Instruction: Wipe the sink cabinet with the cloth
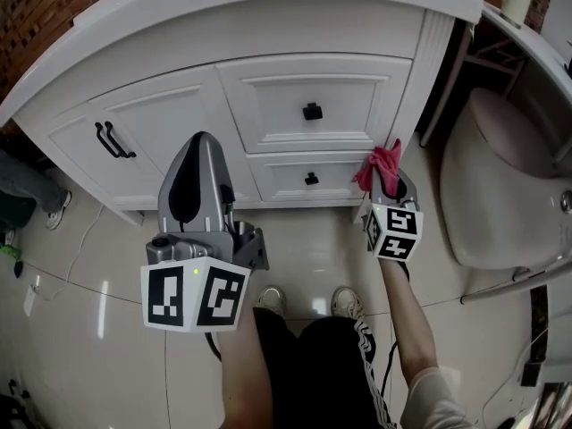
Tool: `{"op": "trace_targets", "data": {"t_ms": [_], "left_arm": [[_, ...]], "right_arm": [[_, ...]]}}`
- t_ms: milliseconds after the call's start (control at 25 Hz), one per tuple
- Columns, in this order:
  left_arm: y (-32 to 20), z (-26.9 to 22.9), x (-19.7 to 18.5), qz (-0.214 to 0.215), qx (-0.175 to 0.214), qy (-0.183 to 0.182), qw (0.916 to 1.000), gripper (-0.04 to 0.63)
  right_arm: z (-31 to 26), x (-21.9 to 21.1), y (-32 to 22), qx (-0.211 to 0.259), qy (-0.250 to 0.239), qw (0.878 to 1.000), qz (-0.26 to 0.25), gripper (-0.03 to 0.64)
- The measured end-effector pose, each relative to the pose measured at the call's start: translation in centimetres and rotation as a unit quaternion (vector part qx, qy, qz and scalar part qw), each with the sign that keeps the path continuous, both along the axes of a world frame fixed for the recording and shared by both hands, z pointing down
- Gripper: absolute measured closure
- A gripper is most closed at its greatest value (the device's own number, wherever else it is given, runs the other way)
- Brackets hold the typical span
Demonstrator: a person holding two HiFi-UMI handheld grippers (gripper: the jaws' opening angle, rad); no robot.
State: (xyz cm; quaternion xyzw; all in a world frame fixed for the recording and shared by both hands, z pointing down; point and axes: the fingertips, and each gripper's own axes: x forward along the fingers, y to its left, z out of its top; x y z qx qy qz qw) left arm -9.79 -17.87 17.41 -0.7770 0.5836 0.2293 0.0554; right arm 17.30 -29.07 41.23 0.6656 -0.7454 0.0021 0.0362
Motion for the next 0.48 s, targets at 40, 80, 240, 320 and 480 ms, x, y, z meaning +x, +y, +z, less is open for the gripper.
{"op": "trace_targets", "data": {"t_ms": [40,80,240,320,480], "left_arm": [[0.2,-0.1,-0.4,-0.002,0.002,0.006,1.0,0.581],[0.4,-0.2,-0.7,-0.003,0.003,0.012,0.9999,0.581],[1.4,-0.1,-1.3,0.003,0.002,0.036,0.9993,0.581],[1.9,-0.3,-1.6,0.01,0.002,0.044,0.999,0.581],[2.9,-0.9,-2.7,0.011,0.019,0.053,0.9984,0.581]], "right_arm": [[-0.2,-1.6,0.3,0.007,-0.002,1.0,-0.016,0.558],[-0.4,-3.6,0.4,0.012,-0.002,0.999,-0.037,0.558],[0.6,-14.1,0.0,0.011,0.014,0.99,-0.139,0.558],[1.4,-19.4,-0.2,0.01,0.036,0.981,-0.189,0.558],[3.6,-27.5,-0.6,0.0,0.093,0.96,-0.265,0.558]]}}
